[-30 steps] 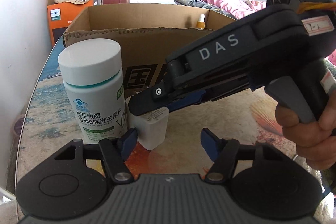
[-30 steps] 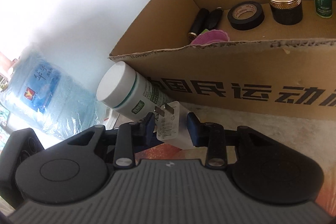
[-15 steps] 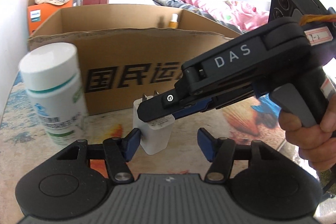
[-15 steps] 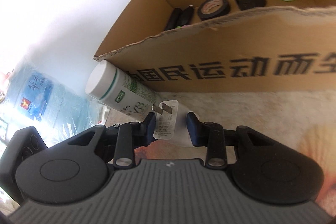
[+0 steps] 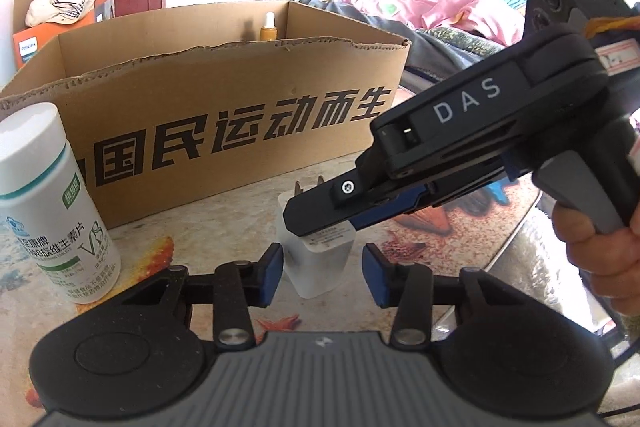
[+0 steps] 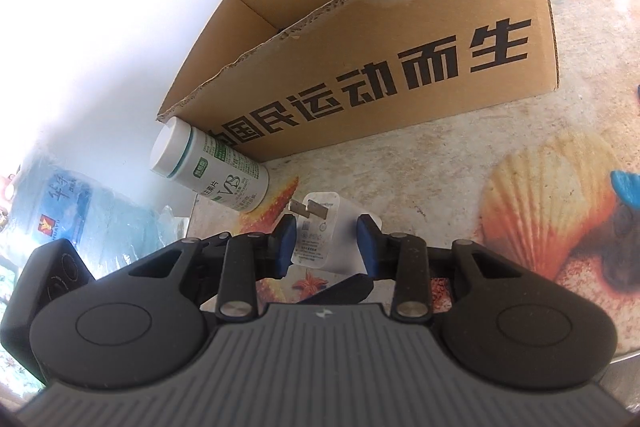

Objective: Organize rigid objects
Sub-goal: 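Close the right tool on the white plug charger, then lift the charger with the right tool over the box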

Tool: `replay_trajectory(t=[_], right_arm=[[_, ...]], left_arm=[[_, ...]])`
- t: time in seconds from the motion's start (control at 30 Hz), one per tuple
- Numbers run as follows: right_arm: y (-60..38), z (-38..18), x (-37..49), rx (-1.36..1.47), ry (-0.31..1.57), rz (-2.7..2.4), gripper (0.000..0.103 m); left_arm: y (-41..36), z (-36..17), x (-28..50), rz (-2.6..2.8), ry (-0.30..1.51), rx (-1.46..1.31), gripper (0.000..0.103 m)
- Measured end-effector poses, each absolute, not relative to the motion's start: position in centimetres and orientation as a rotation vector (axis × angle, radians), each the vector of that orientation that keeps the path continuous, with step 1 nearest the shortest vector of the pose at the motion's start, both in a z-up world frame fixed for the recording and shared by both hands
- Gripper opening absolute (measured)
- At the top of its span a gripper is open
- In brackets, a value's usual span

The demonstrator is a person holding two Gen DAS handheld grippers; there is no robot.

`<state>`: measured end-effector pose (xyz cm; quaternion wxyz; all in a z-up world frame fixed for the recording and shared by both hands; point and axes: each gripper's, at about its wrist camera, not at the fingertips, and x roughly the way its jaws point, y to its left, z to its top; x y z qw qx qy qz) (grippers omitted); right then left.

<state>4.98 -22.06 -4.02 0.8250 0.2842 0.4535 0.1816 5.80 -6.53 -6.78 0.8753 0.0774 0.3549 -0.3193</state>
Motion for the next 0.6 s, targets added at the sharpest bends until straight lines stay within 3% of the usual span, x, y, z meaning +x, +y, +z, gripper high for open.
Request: replay_trajectory(t=[0.13,0.6], right_arm=[[-22.0,-4.1,5.2,0.613,0.959,0.377,0.035],[-21.8,-2.2,4.2,0.615,0.888,0.383,0.034]], left_arm=[[-7.4,-6.7,6.3,-0.636,0.746,0.182,0.038],[-7.4,-4.9,4.9,-0.589,0.690,0.187,0.033]])
